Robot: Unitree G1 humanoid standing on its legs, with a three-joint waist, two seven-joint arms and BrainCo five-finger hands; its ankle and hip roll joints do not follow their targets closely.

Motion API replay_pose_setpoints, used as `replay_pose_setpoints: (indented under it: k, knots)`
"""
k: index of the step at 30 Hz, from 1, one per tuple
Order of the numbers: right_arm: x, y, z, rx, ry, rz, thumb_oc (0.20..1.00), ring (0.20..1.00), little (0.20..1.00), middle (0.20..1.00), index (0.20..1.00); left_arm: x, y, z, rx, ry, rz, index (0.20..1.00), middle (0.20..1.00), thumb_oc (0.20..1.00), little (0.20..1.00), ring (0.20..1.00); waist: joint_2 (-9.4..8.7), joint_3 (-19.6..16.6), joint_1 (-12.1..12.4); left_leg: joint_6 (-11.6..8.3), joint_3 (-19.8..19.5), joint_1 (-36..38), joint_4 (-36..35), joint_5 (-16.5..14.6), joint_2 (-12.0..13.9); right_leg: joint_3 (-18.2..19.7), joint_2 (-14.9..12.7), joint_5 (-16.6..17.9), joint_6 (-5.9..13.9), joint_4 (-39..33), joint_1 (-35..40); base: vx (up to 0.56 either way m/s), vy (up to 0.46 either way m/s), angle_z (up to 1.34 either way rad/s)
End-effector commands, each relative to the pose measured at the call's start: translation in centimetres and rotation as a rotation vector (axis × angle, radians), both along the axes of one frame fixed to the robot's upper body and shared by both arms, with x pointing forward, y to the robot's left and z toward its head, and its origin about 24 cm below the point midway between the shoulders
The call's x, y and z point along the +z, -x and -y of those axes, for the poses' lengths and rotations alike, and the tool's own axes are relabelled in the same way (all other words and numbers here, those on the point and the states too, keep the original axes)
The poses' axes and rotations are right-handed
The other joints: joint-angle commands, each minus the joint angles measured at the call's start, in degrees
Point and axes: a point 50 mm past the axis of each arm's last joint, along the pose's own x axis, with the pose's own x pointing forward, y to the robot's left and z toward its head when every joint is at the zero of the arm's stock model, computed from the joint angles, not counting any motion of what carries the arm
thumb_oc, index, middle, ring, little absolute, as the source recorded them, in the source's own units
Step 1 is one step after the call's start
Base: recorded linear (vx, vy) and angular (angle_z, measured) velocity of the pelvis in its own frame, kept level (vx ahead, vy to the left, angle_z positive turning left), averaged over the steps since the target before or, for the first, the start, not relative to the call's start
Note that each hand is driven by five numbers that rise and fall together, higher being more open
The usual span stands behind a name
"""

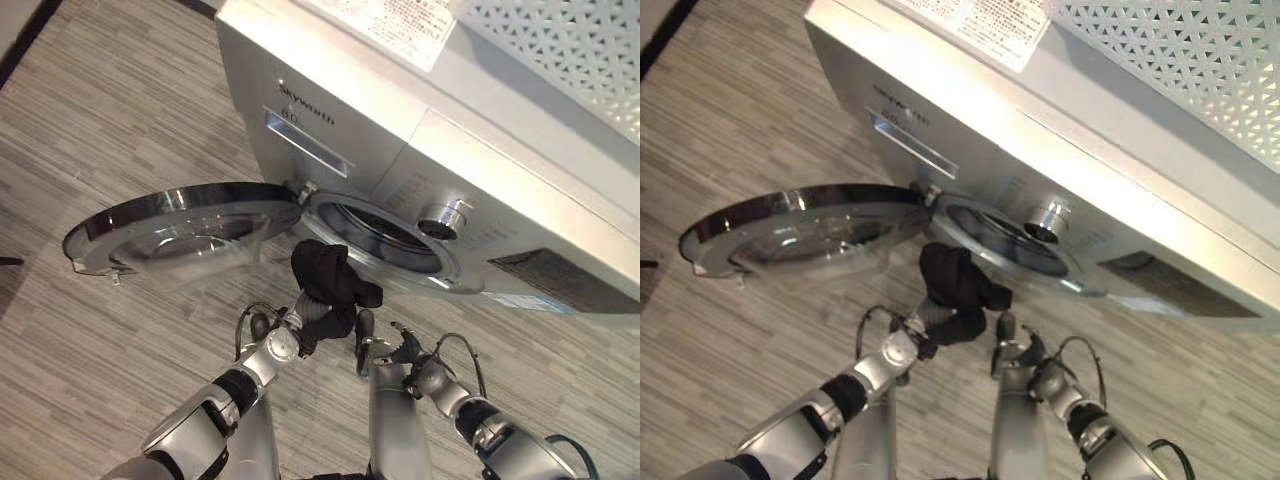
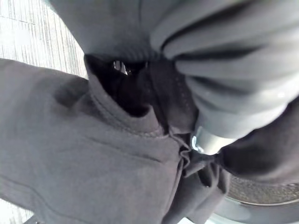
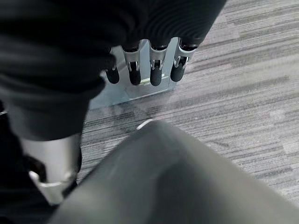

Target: Grab the laundry basket,head to the washer,open it,put in the laundry and shut it.

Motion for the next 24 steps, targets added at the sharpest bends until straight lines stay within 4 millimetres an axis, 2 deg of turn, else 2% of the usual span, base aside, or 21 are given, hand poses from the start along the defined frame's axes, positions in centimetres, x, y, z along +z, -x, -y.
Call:
replay_pose_setpoints:
  k: [1,7,8,10,11,12,13,14,15,17,18,19,22,23,24]
  knots:
    - [-2.3,2.9,-0.7,0.050,0.019,-0.118,1.000,1.000,1.000,1.000,1.000,1.8,-0.9,2.3,-0.010,0.104,0.049,0.200,0.200,0.200,0.200,0.200,0.99,-2.7,-0.5,-0.97,-4.0,-2.2,7.3,-9.3,2.7,0.4,-3.4,3.8,0.80,0.0,-5.8,-0.07,0.057,-0.15]
    - [-1.9,2.0,-2.3,0.076,-0.011,-0.118,1.000,1.000,1.000,1.000,1.000,4.1,-2.9,1.8,0.079,0.207,0.074,0.200,0.200,0.200,0.200,0.200,1.63,-3.4,-1.6,-0.33,-3.8,-8.4,11.1,-10.2,2.5,1.6,-3.6,4.4,1.23,2.2,-12.4,-0.06,0.065,-0.12]
    - [-2.0,2.1,-2.6,0.092,-0.013,-0.128,1.000,1.000,1.000,1.000,1.000,5.0,-3.7,1.7,0.102,0.243,0.090,0.200,0.200,0.200,0.200,0.200,1.60,-3.8,-2.3,-0.27,-3.0,-9.3,11.0,-10.3,2.8,2.1,-3.6,5.1,1.67,1.8,-14.1,-0.04,0.083,-0.23]
    - [-2.0,2.1,-2.6,0.093,-0.013,-0.128,1.000,1.000,1.000,1.000,1.000,5.1,-3.7,1.7,0.102,0.243,0.091,0.200,0.200,0.200,0.200,0.200,1.59,-3.8,-2.3,-0.26,-3.0,-9.3,11.0,-10.3,2.8,2.1,-3.6,5.1,1.67,1.8,-14.1,-0.02,0.033,-0.31]
    - [-2.4,2.7,-2.4,0.120,0.003,-0.163,1.000,1.000,1.000,1.000,1.000,6.7,-4.6,1.5,0.123,0.287,0.127,0.200,0.200,0.200,0.200,0.200,1.37,-4.2,-3.2,-0.24,-2.1,-9.7,10.4,-10.2,3.0,2.5,-3.8,5.8,2.10,0.9,-15.2,-0.01,0.013,-0.27]
    - [-2.7,3.1,-2.3,0.131,0.011,-0.180,1.000,1.000,1.000,1.000,1.000,7.3,-5.0,1.5,0.125,0.289,0.144,0.200,0.200,0.200,0.200,0.200,1.29,-4.3,-3.7,-0.29,-1.9,-9.9,10.1,-10.0,3.1,2.7,-3.9,6.1,2.20,0.6,-15.6,-0.01,0.003,-0.22]
    - [-4.0,5.2,-1.3,0.140,0.022,-0.255,1.000,1.000,1.000,1.000,1.000,8.8,-5.7,1.6,0.124,0.294,0.185,0.200,0.200,0.200,0.200,0.200,0.90,-4.6,-4.9,-0.58,-1.3,-9.7,9.1,-9.6,3.6,2.7,-4.0,6.4,2.27,-0.4,-15.7,0.00,-0.012,-0.18]
    - [-4.0,5.2,-1.3,0.140,0.023,-0.256,1.000,1.000,1.000,1.000,1.000,8.8,-5.7,1.6,0.124,0.295,0.184,0.200,0.200,0.200,0.200,0.200,0.91,-4.7,-4.9,-0.58,-1.3,-9.7,9.1,-9.6,3.6,2.7,-4.0,6.5,2.27,-0.4,-15.7,0.02,-0.002,-0.16]
    - [-5.3,7.9,-0.2,0.127,0.020,-0.342,1.000,1.000,1.000,1.000,1.000,9.8,-6.2,1.9,0.120,0.293,0.212,0.200,0.200,0.200,0.200,0.200,0.73,-5.0,-6.2,-0.70,-0.7,-9.0,7.6,-9.3,3.6,2.9,-3.8,6.9,2.34,-1.6,-15.6,0.02,0.033,-0.10]
    - [-6.5,11.0,1.3,0.081,-0.002,-0.435,1.000,1.000,1.000,1.000,1.000,10.7,-6.4,2.0,0.112,0.305,0.243,0.200,0.200,0.200,0.200,0.200,0.80,-5.3,-7.4,-0.83,0.2,-8.1,6.4,-9.1,3.9,3.3,-3.5,7.8,2.63,-3.3,-15.4,0.02,0.050,-0.05]
    - [-6.5,11.1,1.4,0.080,-0.001,-0.436,1.000,1.000,1.000,1.000,1.000,10.7,-6.4,2.1,0.111,0.305,0.242,0.200,0.200,0.200,0.200,0.200,0.79,-5.4,-7.4,-0.82,0.3,-8.0,6.3,-9.1,3.9,3.4,-3.5,7.8,2.63,-3.4,-15.4,0.00,0.155,-0.34]
    - [-7.2,13.9,3.8,-0.008,0.004,-0.505,1.000,1.000,1.000,1.000,1.000,11.4,-6.4,1.8,0.106,0.339,0.276,0.200,0.200,0.200,0.200,0.200,0.98,-5.2,-8.7,-0.76,2.9,-6.0,4.5,-9.2,4.3,3.5,-3.5,9.8,3.88,-6.6,-14.8,-0.02,0.179,-0.37]
    - [-7.3,15.0,5.7,-0.079,0.028,-0.535,1.000,1.000,1.000,1.000,1.000,11.9,-6.1,2.2,0.076,0.363,0.297,0.200,0.200,0.200,0.200,0.200,1.43,-4.0,-9.2,-0.24,5.0,-4.4,4.1,-9.7,4.3,2.1,-5.0,12.6,5.12,-8.9,-14.1,-0.02,0.120,-0.48]
    - [-7.3,15.0,5.7,-0.079,0.028,-0.535,1.000,1.000,1.000,1.000,1.000,11.9,-6.1,2.2,0.076,0.363,0.297,0.200,0.200,0.200,0.200,0.200,1.43,-4.0,-9.1,-0.22,5.0,-4.3,4.1,-9.7,4.3,2.1,-5.0,12.6,5.13,-9.0,-14.1,-0.01,0.065,-0.68]
    - [-7.4,15.6,6.7,-0.106,0.051,-0.557,1.000,1.000,1.000,1.000,1.000,11.9,-5.8,2.6,0.052,0.370,0.296,0.200,0.200,0.200,0.200,0.200,1.78,-2.9,-9.2,0.27,6.1,-3.7,4.5,-10.3,4.3,-0.4,-6.9,14.2,5.64,-9.7,-13.6,-0.01,0.053,-0.57]
